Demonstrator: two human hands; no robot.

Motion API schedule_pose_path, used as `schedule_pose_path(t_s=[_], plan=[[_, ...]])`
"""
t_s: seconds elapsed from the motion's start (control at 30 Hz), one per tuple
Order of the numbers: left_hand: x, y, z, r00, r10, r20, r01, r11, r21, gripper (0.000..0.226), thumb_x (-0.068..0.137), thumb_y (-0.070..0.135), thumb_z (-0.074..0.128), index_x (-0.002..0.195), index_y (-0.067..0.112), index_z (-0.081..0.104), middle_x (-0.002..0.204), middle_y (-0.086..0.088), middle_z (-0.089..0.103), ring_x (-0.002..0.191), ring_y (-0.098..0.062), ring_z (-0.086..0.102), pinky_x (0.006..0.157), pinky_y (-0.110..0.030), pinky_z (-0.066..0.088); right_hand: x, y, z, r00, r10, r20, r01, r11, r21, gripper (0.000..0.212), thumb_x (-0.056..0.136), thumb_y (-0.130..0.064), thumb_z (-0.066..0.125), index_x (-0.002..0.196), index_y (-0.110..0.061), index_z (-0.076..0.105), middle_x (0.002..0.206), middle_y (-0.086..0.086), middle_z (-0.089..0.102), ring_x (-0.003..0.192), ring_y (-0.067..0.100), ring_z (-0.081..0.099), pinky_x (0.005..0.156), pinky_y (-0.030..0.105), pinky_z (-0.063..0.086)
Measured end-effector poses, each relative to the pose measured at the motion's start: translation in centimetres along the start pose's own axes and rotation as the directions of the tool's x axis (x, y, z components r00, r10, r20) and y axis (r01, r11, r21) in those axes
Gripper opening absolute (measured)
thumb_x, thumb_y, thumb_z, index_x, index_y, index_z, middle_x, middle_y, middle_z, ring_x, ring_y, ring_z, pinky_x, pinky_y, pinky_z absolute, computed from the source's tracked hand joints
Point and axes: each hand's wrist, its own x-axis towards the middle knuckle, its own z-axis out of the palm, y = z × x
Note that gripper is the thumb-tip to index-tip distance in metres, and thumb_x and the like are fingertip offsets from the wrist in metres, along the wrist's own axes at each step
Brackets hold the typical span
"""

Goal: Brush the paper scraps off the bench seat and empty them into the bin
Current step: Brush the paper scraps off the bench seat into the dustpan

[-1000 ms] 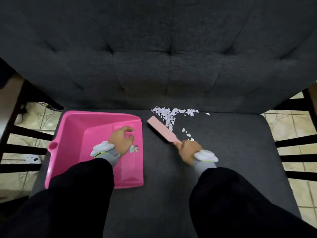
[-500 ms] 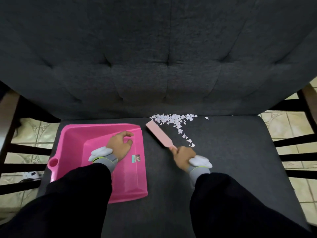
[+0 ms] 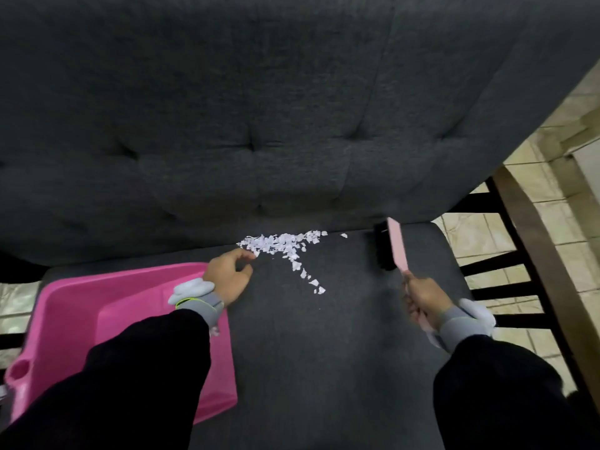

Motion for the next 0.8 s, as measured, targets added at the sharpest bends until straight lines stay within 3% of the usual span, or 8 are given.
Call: schedule_pose_path(t_s=[0.13,0.2,0.3,0.37,0.47,0.57,0.67,0.8], plan=[[1.9,2.5,1.7,0.999,0.043,0.023,-0.043,0.999,-0.005,0.024,0.084,0.011,0.056,0.102,0.022,0.068,0.096,-0.001,0.069,0.093,-0.024,0.063,0.071,-0.019,0.034,3.3,-2.0,-0.9,0.992,0.063,-0.108,-0.029,0.958,0.285,0.027,0.095,-0.018,0.046,0.070,-0.009,0.045,0.050,0.008,0.037,0.033,0.013,0.033,0.034,0.009,0.026],[2.9,3.5,2.5,0.997,0.067,0.040,-0.067,0.998,-0.001,0.023,0.084,0.012,0.056,0.101,0.023,0.067,0.098,-0.001,0.069,0.089,-0.024,0.061,0.071,-0.020,0.036,5.1,-3.4,-0.7,0.986,0.059,-0.155,-0.008,0.949,0.315,0.010,0.091,-0.010,0.044,0.090,-0.004,0.052,0.055,0.010,0.040,0.033,0.014,0.037,0.035,0.012,0.031],[4.1,4.1,3.0,0.997,0.075,0.034,-0.076,0.997,0.005,0.024,0.084,0.013,0.056,0.103,0.022,0.067,0.114,0.001,0.067,0.109,-0.023,0.059,0.087,-0.025,0.041,7.1,-5.1,0.3,0.986,0.051,-0.157,-0.006,0.961,0.275,0.043,0.094,-0.005,0.031,0.138,-0.010,0.034,0.065,0.010,0.037,0.047,0.015,0.035,0.032,0.013,0.035],[4.8,3.7,3.1,0.997,0.072,0.039,-0.073,0.997,0.011,0.024,0.084,0.013,0.056,0.103,0.023,0.067,0.117,0.000,0.066,0.109,-0.024,0.058,0.089,-0.027,0.042,7.7,-5.8,1.4,0.988,0.057,-0.146,-0.030,0.983,0.179,0.044,0.096,-0.006,0.029,0.140,-0.010,0.032,0.062,0.011,0.039,0.046,0.017,0.037,0.029,0.015,0.035],[5.2,2.8,2.8,0.994,0.080,0.077,-0.083,0.996,0.036,0.023,0.085,0.013,0.056,0.102,0.023,0.068,0.111,-0.003,0.068,0.089,-0.026,0.060,0.081,-0.026,0.042,7.0,-5.8,3.8,0.995,0.049,-0.092,-0.048,0.999,0.014,0.041,0.095,-0.008,0.035,0.136,-0.015,0.038,0.063,0.011,0.042,0.046,0.018,0.042,0.027,0.015,0.035],[5.3,1.8,2.2,0.994,0.055,0.092,-0.062,0.996,0.067,0.023,0.085,0.013,0.057,0.101,0.023,0.068,0.104,-0.005,0.069,0.096,-0.028,0.061,0.081,-0.027,0.042,4.8,-5.0,6.8,0.999,0.021,0.029,-0.020,0.999,-0.042,0.022,0.092,-0.006,0.038,0.102,-0.024,0.045,0.062,0.010,0.043,0.037,0.016,0.045,0.032,0.017,0.034],[5.4,1.2,1.7,0.994,0.039,0.097,-0.045,0.997,0.069,0.021,0.084,0.015,0.058,0.099,0.025,0.068,0.096,-0.004,0.067,0.094,-0.027,0.062,0.078,-0.026,0.041,2.1,-3.6,8.9,0.992,0.043,0.117,-0.041,0.999,-0.016,0.032,0.093,-0.009,0.035,0.121,-0.020,0.044,0.061,0.009,0.044,0.039,0.015,0.040,0.035,0.014,0.030],[5.3,0.9,1.5,0.994,0.029,0.104,-0.037,0.997,0.075,0.021,0.084,0.016,0.058,0.099,0.026,0.068,0.093,-0.004,0.068,0.090,-0.025,0.062,0.072,-0.022,0.037,-1.5,-2.8,8.0,0.950,0.004,0.311,0.017,0.998,-0.066,0.049,0.099,-0.014,0.031,0.145,-0.031,0.026,0.062,0.004,0.036,0.030,0.007,0.031,0.030,0.011,0.024]])
